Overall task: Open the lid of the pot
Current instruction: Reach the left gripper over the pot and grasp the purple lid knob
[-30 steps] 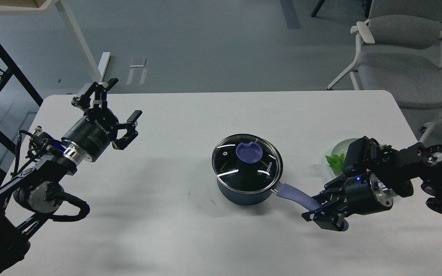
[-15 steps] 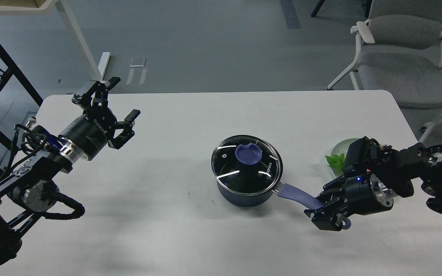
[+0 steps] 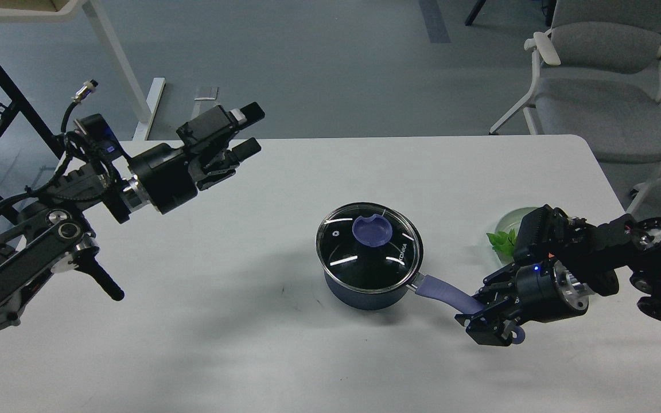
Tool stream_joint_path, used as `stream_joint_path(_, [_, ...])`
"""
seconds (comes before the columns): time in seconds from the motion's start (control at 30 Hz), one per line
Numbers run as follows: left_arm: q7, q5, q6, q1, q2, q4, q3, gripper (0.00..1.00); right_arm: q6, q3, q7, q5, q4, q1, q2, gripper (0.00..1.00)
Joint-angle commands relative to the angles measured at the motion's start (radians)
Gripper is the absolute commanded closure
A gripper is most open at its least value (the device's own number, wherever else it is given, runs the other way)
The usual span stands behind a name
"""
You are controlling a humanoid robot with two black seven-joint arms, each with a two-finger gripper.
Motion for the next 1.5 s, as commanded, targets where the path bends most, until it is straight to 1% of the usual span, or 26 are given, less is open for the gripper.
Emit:
stream_joint_path(0.0, [-0.042,0.254,0.006,-0.101,-0.007,-0.046,0.102,0.01,0.000,0.000,0.000,0.000,0.000,-0.002,0.000,0.70])
stream_joint_path(0.07, [-0.077,0.393,0.054,-0.173,-0.024,-0.046,0.199,0.01,0.000,0.000,0.000,0.000,0.000,-0.002,0.000,0.70])
stream_joint_path(0.13, [-0.104,0.531,0.151,-0.240,-0.037,-0.038,0.289,0.01,0.002,0.000,0.000,0.000,0.000,-0.002,0.000,0.70])
stream_joint_path(0.17, [-0.104,0.594,0.202,-0.277,-0.040,-0.029,0.346,0.01,0.000,0.000,0.000,0.000,0.000,-0.002,0.000,0.70])
stream_joint_path(0.2, [-0.104,0.632,0.235,-0.308,-0.040,-0.018,0.397,0.01,0.000,0.000,0.000,0.000,0.000,-0.003,0.000,0.70])
stream_joint_path(0.27, [-0.104,0.670,0.276,-0.367,-0.043,0.022,0.490,0.01,0.000,0.000,0.000,0.000,0.000,-0.003,-0.001,0.70])
stream_joint_path(0.33, [-0.104,0.689,0.282,-0.414,-0.066,0.043,0.546,0.01,0.000,0.000,0.000,0.000,0.000,-0.003,0.000,0.70])
stream_joint_path(0.4, [-0.104,0.730,0.282,-0.443,-0.105,0.068,0.565,0.01,0.000,0.000,0.000,0.000,0.000,-0.003,0.000,0.70])
stream_joint_path(0.57, [-0.104,0.794,0.283,-0.455,-0.202,0.172,0.569,0.01,0.000,0.000,0.000,0.000,0.000,-0.005,-0.001,0.70])
stream_joint_path(0.67, [-0.104,0.819,0.285,-0.457,-0.247,0.226,0.597,0.01,0.000,0.000,0.000,0.000,0.000,-0.005,0.000,0.70])
stream_joint_path(0.93, [-0.104,0.819,0.289,-0.448,-0.287,0.252,0.621,0.01,0.000,0.000,0.000,0.000,0.000,-0.006,-0.001,0.70])
stream_joint_path(1.13, [-0.104,0.822,0.291,-0.443,-0.319,0.321,0.621,0.01,0.000,0.000,0.000,0.000,0.000,-0.006,0.000,0.70])
stream_joint_path(1.47, [-0.104,0.822,0.294,-0.440,-0.343,0.359,0.655,0.01,0.000,0.000,0.000,0.001,0.000,-0.006,-0.003,0.69])
